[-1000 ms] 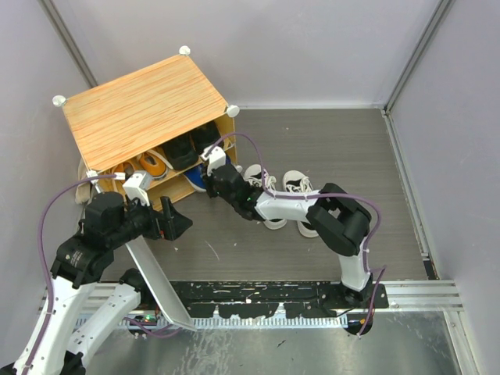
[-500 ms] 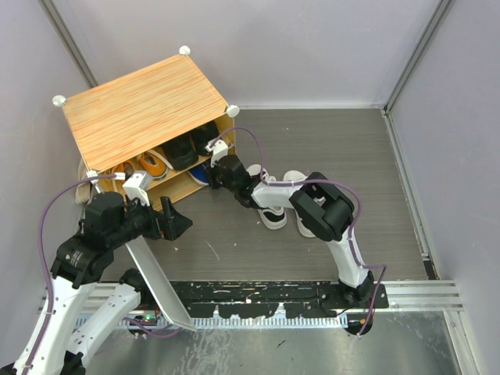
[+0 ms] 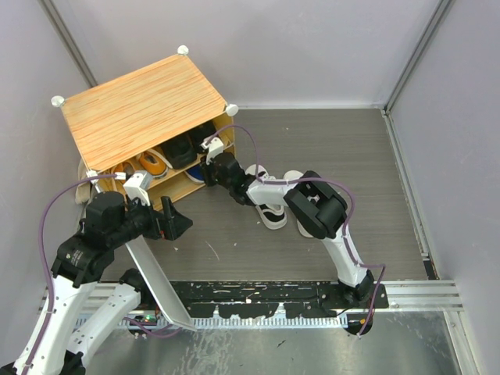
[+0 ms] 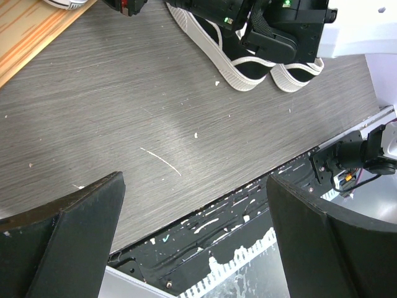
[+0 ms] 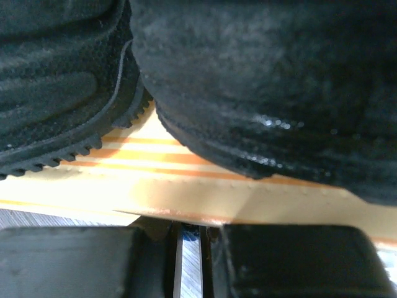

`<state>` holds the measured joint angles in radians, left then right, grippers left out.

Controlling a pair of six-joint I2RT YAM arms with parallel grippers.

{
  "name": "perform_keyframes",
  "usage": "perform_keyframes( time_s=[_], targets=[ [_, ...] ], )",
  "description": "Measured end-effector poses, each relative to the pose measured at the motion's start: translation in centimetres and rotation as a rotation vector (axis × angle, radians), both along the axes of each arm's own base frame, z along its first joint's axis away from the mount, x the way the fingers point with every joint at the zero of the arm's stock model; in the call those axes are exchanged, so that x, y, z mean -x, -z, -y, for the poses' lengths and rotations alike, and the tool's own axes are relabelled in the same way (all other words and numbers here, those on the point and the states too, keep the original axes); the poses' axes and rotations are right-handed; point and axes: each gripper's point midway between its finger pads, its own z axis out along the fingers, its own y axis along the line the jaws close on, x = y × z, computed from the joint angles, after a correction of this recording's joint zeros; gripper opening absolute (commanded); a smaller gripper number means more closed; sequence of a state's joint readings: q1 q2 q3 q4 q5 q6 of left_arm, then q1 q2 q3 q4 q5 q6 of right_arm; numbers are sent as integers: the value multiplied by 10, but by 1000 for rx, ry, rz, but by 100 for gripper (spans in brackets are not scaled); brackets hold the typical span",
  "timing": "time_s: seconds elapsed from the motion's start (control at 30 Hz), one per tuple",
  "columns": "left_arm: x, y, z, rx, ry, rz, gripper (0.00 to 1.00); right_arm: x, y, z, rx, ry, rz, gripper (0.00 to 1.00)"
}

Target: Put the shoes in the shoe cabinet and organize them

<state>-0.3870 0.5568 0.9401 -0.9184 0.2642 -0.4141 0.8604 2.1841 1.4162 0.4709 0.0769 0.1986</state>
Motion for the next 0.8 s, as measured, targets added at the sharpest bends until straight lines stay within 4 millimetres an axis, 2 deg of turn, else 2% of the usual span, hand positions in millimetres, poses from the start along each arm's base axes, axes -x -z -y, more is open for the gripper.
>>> perform_keyframes(
  time_s=[0.1, 0.27, 0.37, 0.6, 0.8],
  targets=[
    [0, 0, 0, 0, 0, 0, 98, -2, 0, -3, -2, -1, -1, 10],
    [0, 0, 0, 0, 0, 0, 98, -2, 1, -5, -1, -16, -1, 34],
    [0, 0, 0, 0, 0, -1, 98, -1, 2, -4, -14, -16, 6, 42],
    [0, 2, 0, -1, 0, -5, 98, 16, 22, 19, 10, -6, -24, 43],
    [-2, 3, 1, 5, -5, -12, 98, 20, 23, 20, 11, -21, -30, 44]
  ],
)
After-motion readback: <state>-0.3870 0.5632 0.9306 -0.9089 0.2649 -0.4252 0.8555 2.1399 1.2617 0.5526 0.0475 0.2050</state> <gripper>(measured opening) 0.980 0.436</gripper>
